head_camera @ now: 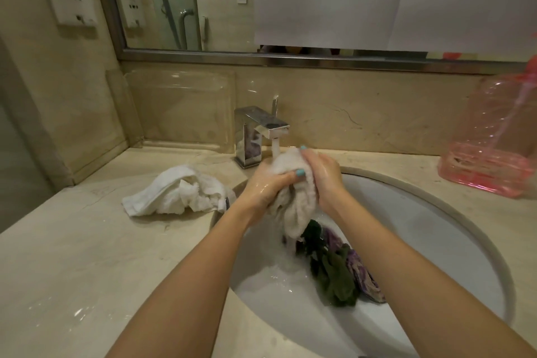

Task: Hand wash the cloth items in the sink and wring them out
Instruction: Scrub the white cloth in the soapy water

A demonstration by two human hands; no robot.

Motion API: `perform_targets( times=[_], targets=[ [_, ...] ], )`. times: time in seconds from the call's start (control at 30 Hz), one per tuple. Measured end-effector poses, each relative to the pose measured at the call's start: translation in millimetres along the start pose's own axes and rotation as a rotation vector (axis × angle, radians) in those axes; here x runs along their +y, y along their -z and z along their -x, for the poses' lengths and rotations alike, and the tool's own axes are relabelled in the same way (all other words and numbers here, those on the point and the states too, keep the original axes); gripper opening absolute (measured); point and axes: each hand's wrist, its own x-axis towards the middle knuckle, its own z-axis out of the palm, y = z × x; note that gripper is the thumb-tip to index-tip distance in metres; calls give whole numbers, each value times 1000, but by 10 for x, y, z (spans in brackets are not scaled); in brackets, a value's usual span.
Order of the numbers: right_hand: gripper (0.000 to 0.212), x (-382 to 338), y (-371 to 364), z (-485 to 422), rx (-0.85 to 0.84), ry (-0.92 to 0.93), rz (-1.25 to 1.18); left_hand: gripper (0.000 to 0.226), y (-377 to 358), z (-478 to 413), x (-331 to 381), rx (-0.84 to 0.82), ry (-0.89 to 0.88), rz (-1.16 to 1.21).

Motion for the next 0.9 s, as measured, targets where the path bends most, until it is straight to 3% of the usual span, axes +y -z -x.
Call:
perform_targets(
  times=[0.07, 0.13, 0.2, 0.27, 0.37, 0.47, 0.53, 0.6, 0.7, 0.8, 0.9],
  targets=[
    [49, 142, 3, 83, -69, -188, 22, 52, -26, -4, 20, 78, 8, 25],
    [71, 235, 52, 158, -208, -444, 19, 76, -62, -18, -35, 159, 37, -47],
    [78, 240, 67, 173, -302, -539, -145, 79, -107, -56, -88, 238, 7, -67],
    [71, 213, -12, 157, -292, -472, -258, 68, -150, -103, -101, 334, -58, -92],
    [56, 256, -277, 167, -214, -234, -127, 61, -242, -121, -138, 473, -64, -183],
    [43, 273, -460, 243, -149, -148, -151, 26, -274, -81, -149, 719, -101, -195],
    [38, 262, -504, 256, -125, -99, -144, 19, -250, -71, -104, 777, -96, -210],
    [34, 238, -484, 247, -95, -57, -109, 19, -238, -80, -67, 743, -71, -221],
    [36, 240, -366, 210, -52, 117, 276, 27, -263, -121, -81, 640, 3, -175],
    [38, 167, -201, 209, -124, 249, 426, 28, -294, -82, -7, 562, 141, 28],
    [42, 114, -126, 325, -107, 298, 539, 32, -233, 50, 60, 408, 232, 35]
  ],
)
